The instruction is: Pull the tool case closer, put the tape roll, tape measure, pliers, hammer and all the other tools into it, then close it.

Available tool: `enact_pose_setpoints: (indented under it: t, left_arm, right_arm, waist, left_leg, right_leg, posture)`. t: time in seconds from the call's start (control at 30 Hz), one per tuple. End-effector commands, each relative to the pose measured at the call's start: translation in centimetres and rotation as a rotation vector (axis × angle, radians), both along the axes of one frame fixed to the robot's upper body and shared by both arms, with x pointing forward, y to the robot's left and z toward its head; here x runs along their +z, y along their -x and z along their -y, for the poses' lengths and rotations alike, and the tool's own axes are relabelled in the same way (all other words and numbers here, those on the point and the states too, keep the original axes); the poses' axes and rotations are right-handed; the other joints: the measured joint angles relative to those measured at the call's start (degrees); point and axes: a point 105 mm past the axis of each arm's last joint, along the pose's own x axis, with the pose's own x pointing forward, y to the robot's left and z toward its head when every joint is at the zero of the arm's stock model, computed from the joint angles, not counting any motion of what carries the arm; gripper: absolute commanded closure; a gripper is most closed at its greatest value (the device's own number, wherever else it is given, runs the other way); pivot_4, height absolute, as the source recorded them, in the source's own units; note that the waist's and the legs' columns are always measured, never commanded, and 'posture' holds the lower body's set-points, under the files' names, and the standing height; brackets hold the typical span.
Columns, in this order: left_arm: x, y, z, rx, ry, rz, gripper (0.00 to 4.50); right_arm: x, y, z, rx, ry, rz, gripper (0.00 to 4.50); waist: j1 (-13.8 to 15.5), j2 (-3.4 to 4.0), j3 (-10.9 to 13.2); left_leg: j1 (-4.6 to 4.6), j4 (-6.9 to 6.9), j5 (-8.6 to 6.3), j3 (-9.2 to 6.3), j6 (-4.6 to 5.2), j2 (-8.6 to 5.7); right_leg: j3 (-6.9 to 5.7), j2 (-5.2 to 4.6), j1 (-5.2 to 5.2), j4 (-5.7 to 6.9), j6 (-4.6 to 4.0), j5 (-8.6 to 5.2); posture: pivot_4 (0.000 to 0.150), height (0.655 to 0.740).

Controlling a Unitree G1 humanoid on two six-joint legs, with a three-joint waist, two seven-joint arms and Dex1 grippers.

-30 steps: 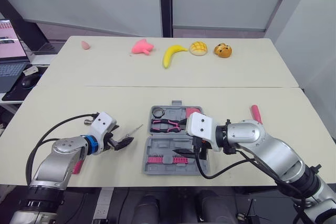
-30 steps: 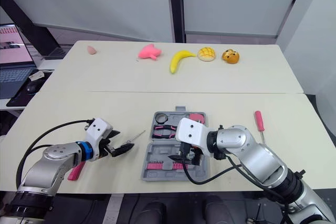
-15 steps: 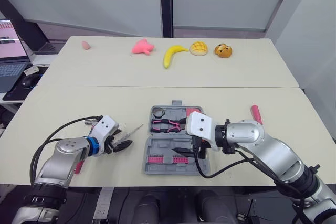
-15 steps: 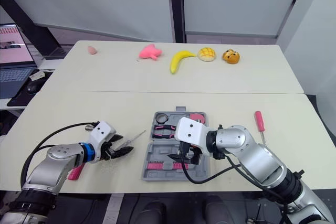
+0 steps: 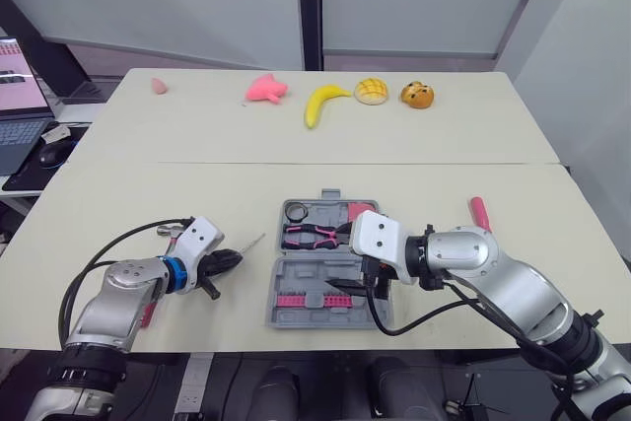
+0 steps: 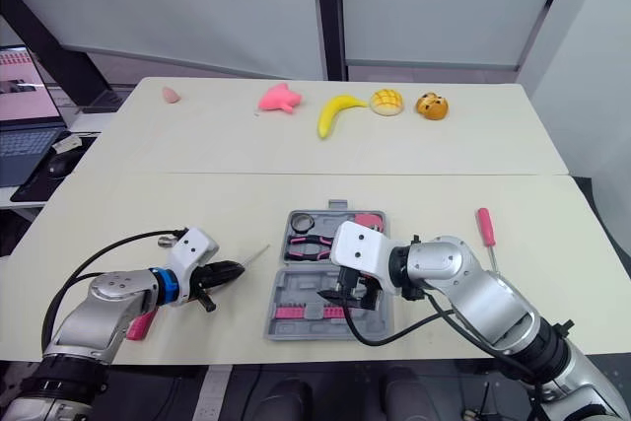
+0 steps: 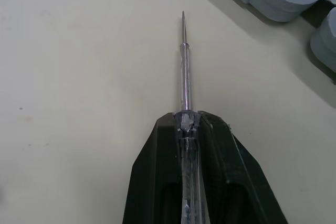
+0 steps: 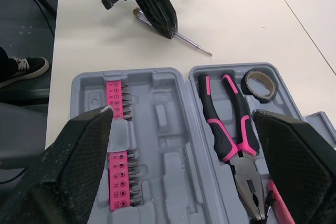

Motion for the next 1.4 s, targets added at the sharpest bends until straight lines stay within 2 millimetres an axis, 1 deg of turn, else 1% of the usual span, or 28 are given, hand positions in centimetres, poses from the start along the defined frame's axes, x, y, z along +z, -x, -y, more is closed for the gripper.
enact_pose_setpoints:
  t: [0.03, 0.13, 0.2, 0.3, 0.4, 0.53, 0.63, 0.77, 1.0, 1.13, 1.4]
  left_arm:
    - [2.9, -0.3, -1.1, -0.012, -0.010, 0.083, 4.33]
    - [5.8, -0.3, -0.6, -0.121, -0.026, 0.157, 4.33]
    - [6.9, 0.2, 0.4, -0.230, -0.046, 0.176, 4.33]
    - [8.0, 1.3, 3.2, -0.434, -0.067, 0.181, 4.33]
    - [8.3, 1.5, 6.0, -0.548, -0.069, 0.166, 4.33]
    - [8.1, 1.0, 8.9, -0.638, -0.106, 0.166, 4.33]
    - [7.4, 0.5, 10.8, -0.674, -0.125, 0.142, 4.33]
    - [6.1, 0.7, 12.3, -0.738, -0.179, 0.107, 4.33]
    - [5.1, 0.4, 13.9, -0.766, -0.225, 0.103, 4.33]
    - [4.7, 0.4, 14.8, -0.782, -0.236, 0.097, 4.33]
    - [3.6, 0.1, 15.3, -0.804, -0.271, 0.090, 4.33]
  right_arm:
    - [1.5, 0.3, 0.0, 0.019, -0.037, 0.063, 0.00]
    - [2.0, 0.5, 0.4, 0.020, -0.043, 0.069, 0.00]
    - [2.2, 0.6, 0.8, 0.018, -0.040, 0.071, 0.00]
    - [2.4, 0.9, 1.8, 0.001, -0.020, 0.065, 0.00]
    - [2.3, 1.1, 3.2, -0.020, 0.019, 0.046, 0.00]
    - [2.0, 1.3, 4.3, -0.055, 0.050, 0.025, 0.00]
    - [1.5, 1.4, 4.9, -0.084, 0.068, 0.007, 0.00]
    - [0.8, 1.6, 5.3, -0.108, 0.091, -0.012, 0.00]
    - [-0.1, 1.8, 5.7, -0.124, 0.118, -0.026, 0.00]
    - [-0.2, 1.8, 5.8, -0.126, 0.121, -0.026, 0.00]
    - [-0.1, 1.7, 5.7, -0.125, 0.123, -0.023, 0.00]
  waist:
    - [0.0, 0.00, 0.0]
    - [0.1, 0.00, 0.0]
    - [0.4, 0.00, 0.0]
    - [0.7, 0.02, 0.0]
    - [1.2, 0.02, 0.0]
    - [1.3, 0.03, 0.0]
    - [1.2, 0.02, 0.0]
    - [0.8, 0.02, 0.0]
    - [1.0, 0.02, 0.0]
    - [0.9, 0.02, 0.0]
    - [1.0, 0.02, 0.0]
  left_leg:
    - [0.00, 0.00, 0.00, -0.01, 0.00, 0.01]
    - [-0.04, 0.01, 0.00, -0.03, 0.00, 0.00]
    - [-0.08, 0.02, 0.00, -0.03, 0.00, 0.00]
    - [-0.11, 0.00, 0.00, -0.01, 0.00, -0.01]
    - [-0.12, 0.02, 0.00, -0.01, 0.00, -0.02]
    - [-0.11, 0.02, 0.00, 0.01, 0.00, -0.02]
    - [-0.10, 0.03, 0.00, 0.01, 0.00, -0.01]
    - [-0.10, 0.03, 0.00, 0.03, 0.01, -0.02]
    - [-0.12, 0.06, 0.00, 0.00, 0.01, -0.02]
    - [-0.11, 0.05, 0.00, 0.02, 0.01, -0.02]
    - [-0.12, 0.07, 0.00, 0.01, 0.01, -0.02]
  right_leg:
    - [-0.01, 0.01, 0.00, 0.01, 0.00, 0.00]
    - [-0.03, 0.00, -0.01, -0.01, 0.00, 0.00]
    - [-0.03, -0.02, 0.00, -0.03, 0.00, 0.00]
    - [-0.04, -0.04, -0.01, -0.09, 0.00, 0.00]
    - [-0.04, -0.03, 0.00, -0.09, 0.01, 0.00]
    - [-0.01, 0.01, 0.00, -0.08, 0.01, 0.00]
    - [0.00, 0.03, -0.01, -0.08, 0.01, 0.00]
    - [0.03, 0.03, -0.01, -0.07, 0.01, 0.00]
    - [0.01, 0.03, 0.00, -0.06, 0.01, 0.00]
    - [0.03, 0.03, 0.00, -0.07, 0.01, -0.01]
    - [0.02, 0.03, 0.00, -0.06, 0.01, 0.00]
  posture:
    - [0.150, 0.7255]
    - [0.150, 0.7255]
    - [0.150, 0.7255]
    - [0.150, 0.7255]
    - [0.150, 0.7255]
    - [0.150, 0.7255]
    - [0.150, 0.7255]
    - [0.150, 0.7255]
    - [0.150, 0.7255]
    - [0.150, 0.7255]
    - [0.150, 0.7255]
